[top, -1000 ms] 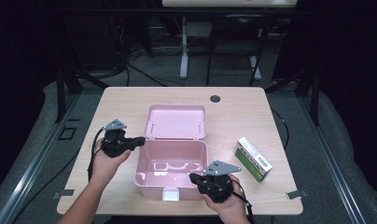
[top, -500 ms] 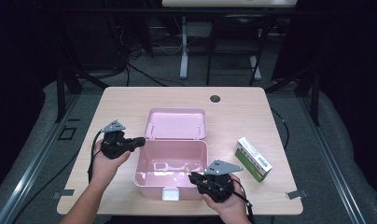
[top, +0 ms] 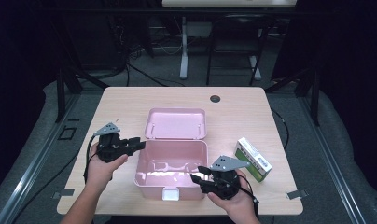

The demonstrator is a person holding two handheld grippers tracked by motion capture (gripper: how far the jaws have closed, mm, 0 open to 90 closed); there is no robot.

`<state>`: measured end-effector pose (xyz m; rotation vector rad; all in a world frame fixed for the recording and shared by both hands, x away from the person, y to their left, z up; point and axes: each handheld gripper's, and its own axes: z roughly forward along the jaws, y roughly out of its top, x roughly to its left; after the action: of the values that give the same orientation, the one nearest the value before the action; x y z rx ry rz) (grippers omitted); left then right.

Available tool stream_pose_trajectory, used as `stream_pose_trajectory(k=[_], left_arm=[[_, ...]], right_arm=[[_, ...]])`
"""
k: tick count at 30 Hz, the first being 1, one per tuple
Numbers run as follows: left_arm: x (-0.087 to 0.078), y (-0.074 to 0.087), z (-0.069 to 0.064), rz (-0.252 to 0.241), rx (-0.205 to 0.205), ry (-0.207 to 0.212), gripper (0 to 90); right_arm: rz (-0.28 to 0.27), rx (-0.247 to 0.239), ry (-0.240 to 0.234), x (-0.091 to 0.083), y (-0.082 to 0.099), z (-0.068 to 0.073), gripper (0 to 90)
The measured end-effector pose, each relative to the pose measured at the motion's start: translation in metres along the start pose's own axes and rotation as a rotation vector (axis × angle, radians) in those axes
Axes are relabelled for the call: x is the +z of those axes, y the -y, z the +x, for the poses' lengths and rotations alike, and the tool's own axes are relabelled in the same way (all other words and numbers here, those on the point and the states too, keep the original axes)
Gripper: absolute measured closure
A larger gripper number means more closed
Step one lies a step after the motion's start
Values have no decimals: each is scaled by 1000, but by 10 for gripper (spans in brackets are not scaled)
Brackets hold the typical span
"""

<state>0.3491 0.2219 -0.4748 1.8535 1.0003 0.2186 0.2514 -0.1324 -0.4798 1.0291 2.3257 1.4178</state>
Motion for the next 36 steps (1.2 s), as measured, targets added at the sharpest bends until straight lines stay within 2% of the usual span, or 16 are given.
stream_pose_trajectory(k=[2, 3, 6, 14, 17, 19, 21, 23, 24, 27, 29, 30, 36], left_arm=[[-3, 0, -1, 1, 5, -3, 568], [-5, 1, -1, 0, 9, -7, 558], [-11, 2, -2, -8, 12, -13, 542], [-27, -2, 4, -18, 6, -23, 531], [-33, -5, 6, -7, 17, -47, 532], [-37, -6, 8, -11, 23, -51, 532], [-38, -6, 8, -6, 27, -53, 532], [-40, -7, 8, 6, 30, -45, 528], [-40, -7, 8, -1, 36, -46, 518], [-42, -7, 7, 0, 49, -45, 507], [-43, -8, 6, 0, 51, -40, 507], [-45, -8, 5, -3, 53, -37, 507], [-49, -9, 8, -16, 45, -37, 507]], right_arm=[[-1, -16, 4, -1, -1, -1, 546], [-30, -42, 24, -5, -2, -2, 516], [-49, -40, 21, -8, -3, -5, 498], [-78, 19, 20, -23, -7, -20, 468], [-91, 12, 54, -29, -11, -28, 442], [-98, 26, 78, -33, -13, -35, 438], [-93, 44, 82, -36, -16, -42, 431], [-71, 43, 101, -38, -18, -48, 418], [-41, 33, 126, -40, -20, -53, 407], [-25, 22, 147, -41, -22, -57, 406], [5, 21, 164, -42, -23, -62, 406], [45, 23, 175, -43, -25, -67, 411], [107, -8, 196, -47, -32, -73, 415]])
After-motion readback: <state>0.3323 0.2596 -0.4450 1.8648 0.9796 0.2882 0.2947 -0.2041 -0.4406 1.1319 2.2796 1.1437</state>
